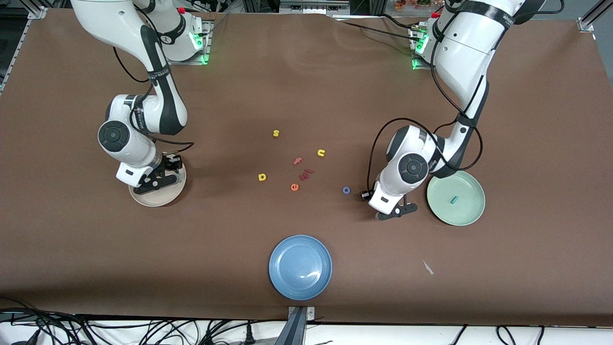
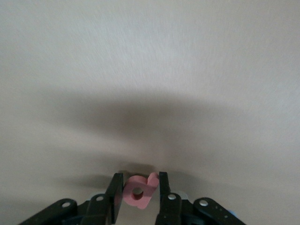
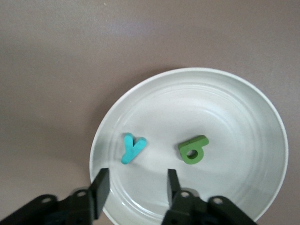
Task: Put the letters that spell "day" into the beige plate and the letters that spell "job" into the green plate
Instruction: 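Place the y on the white plate while the left gripper places d on green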
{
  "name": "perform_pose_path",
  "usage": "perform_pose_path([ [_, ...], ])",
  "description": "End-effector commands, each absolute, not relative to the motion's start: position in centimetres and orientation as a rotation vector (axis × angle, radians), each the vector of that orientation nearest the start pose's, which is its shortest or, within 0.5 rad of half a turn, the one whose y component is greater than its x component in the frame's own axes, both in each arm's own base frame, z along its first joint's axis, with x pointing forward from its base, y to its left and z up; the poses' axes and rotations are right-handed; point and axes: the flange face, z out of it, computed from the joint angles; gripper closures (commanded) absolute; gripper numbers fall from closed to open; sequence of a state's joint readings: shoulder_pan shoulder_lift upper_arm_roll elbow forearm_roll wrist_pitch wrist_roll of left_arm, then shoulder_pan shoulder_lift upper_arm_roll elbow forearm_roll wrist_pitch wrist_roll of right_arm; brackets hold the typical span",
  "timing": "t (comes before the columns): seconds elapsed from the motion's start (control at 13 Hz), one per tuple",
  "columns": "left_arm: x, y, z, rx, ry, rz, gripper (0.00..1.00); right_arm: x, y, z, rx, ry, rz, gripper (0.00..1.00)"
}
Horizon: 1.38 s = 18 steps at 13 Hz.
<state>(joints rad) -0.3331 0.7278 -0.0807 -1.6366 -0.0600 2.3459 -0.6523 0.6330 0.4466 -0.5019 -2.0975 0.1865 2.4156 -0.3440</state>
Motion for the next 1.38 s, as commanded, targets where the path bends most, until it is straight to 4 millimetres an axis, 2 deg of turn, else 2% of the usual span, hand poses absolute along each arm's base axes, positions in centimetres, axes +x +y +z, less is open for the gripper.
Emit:
perform_pose_path([
  [0.0,63.9,-24.5,24.7,-3.181,-0.440,0.116,0.80,57.7,9.6,24.5,-3.143,-0.518,0.121,0.00],
  [0.15,64.4,-20.6,27.8,-3.168,-0.391,0.184,0.80,57.7,13.5,24.8,-3.117,-0.439,0.117,0.00],
  [0.31,64.6,-15.2,29.9,-3.157,-0.296,0.298,0.80,57.7,16.8,24.5,-3.103,-0.293,0.106,0.00],
  [0.38,64.8,-12.1,30.2,-3.158,-0.254,0.338,0.80,57.2,18.7,24.2,-3.086,-0.258,0.107,0.00],
  [0.54,64.8,-6.8,29.3,-3.173,-0.183,0.396,0.80,57.2,21.7,24.2,-3.080,-0.172,0.097,0.00],
  [0.69,64.9,-2.9,27.7,-3.180,-0.150,0.428,0.80,56.6,24.8,23.9,-3.072,-0.140,0.097,0.00],
  [0.77,64.9,-1.7,26.5,-3.158,-0.126,0.440,0.80,56.6,26.2,23.7,-3.075,-0.124,0.074,0.00],
  [0.84,64.9,-1.3,25.0,-3.134,-0.111,0.458,0.80,56.2,28.2,23.3,-3.078,-0.121,0.053,0.00],
  [1.15,64.9,-1.6,21.1,-3.143,-0.142,0.466,0.76,56.1,34.3,21.2,-3.085,-0.060,-0.039,0.00],
  [1.23,64.7,-1.8,20.4,-3.140,-0.138,0.483,0.74,56.4,35.3,20.9,-3.086,-0.042,-0.050,0.00],
  [1.3,64.7,-1.6,20.3,-3.140,-0.142,0.486,0.64,56.6,35.9,20.4,-3.088,-0.041,-0.055,0.00],
])
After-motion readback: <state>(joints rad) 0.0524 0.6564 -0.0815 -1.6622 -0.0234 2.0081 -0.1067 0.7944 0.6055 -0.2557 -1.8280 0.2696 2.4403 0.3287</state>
